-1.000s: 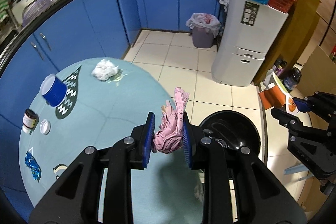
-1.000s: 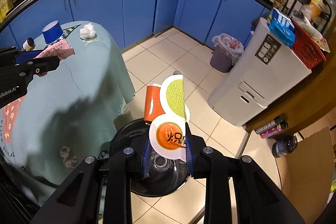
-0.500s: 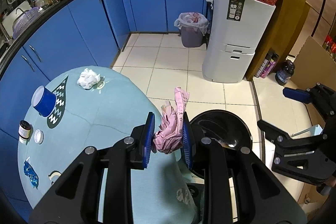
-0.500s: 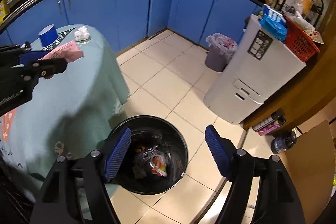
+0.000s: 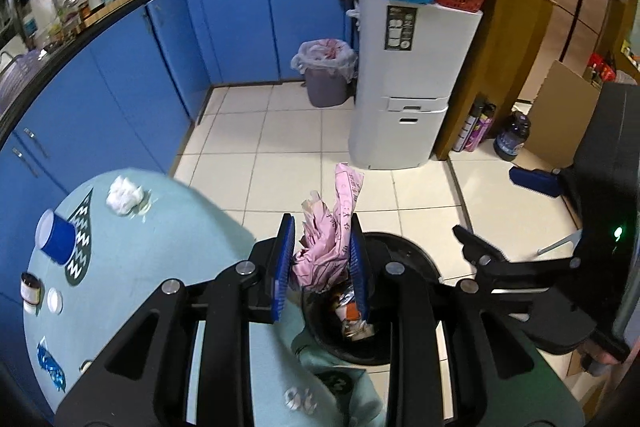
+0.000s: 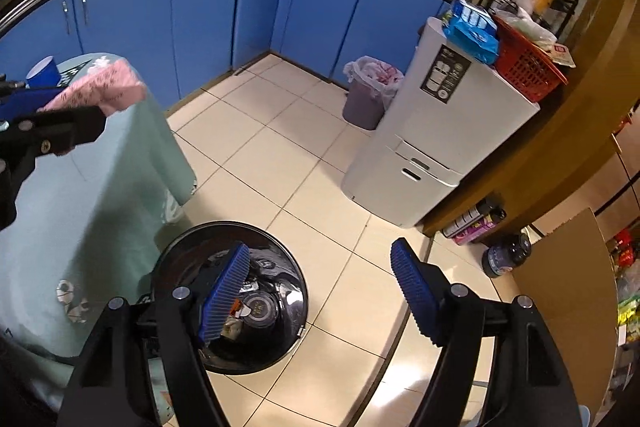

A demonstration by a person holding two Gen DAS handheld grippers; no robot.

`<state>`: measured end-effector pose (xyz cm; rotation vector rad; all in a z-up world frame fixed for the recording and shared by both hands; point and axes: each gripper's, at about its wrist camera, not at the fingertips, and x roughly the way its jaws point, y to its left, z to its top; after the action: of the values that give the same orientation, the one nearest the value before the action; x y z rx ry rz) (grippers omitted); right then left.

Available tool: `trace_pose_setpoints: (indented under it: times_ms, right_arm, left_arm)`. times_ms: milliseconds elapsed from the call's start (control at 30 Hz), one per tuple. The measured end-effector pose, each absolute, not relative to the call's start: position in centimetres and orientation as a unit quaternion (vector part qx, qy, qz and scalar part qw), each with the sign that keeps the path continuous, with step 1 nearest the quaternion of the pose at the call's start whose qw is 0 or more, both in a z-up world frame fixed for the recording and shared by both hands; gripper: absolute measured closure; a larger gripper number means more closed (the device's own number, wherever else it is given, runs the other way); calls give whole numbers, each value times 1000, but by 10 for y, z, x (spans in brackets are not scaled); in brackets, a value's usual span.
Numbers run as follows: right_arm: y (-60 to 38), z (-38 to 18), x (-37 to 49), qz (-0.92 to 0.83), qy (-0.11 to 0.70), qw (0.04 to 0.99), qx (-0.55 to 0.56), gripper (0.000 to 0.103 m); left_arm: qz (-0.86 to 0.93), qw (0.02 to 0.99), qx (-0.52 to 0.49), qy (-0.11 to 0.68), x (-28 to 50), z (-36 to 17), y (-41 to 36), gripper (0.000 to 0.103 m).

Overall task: Collect trash
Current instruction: 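Open the right tool over the bin while the left tool opens to drop the tissue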

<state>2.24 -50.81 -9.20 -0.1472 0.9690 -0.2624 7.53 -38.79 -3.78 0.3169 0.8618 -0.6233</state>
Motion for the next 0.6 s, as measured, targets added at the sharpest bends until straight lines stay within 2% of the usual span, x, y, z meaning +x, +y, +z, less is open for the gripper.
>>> trace_pose_setpoints:
  times_ms: [33, 67, 100, 167, 267, 600]
  right_arm:
    - [-509, -92, 22, -128, 464, 874, -71, 32]
    - [-511, -92, 22, -132, 464, 873, -71, 32]
    - [-514, -93, 22, -133, 464, 873, -70, 32]
    - [-517, -93, 22, -135, 466, 872, -67, 32]
    - [-521, -95, 23, -139, 468, 870, -66, 32]
    - [-518, -95, 28, -134, 468, 872, -60, 32]
  left_arm:
    - [-309, 844, 145, 415, 77, -37, -391, 67]
    - [-316, 839, 140, 419, 78, -37, -393, 52]
    - [-316, 841, 137, 417, 78, -36, -394, 8]
    - [-308, 860, 130, 385, 73, -29, -391, 4]
    - [-291, 872, 154, 362, 68, -27, -394, 3]
    - [-276, 872, 135, 382, 81, -29, -376, 3]
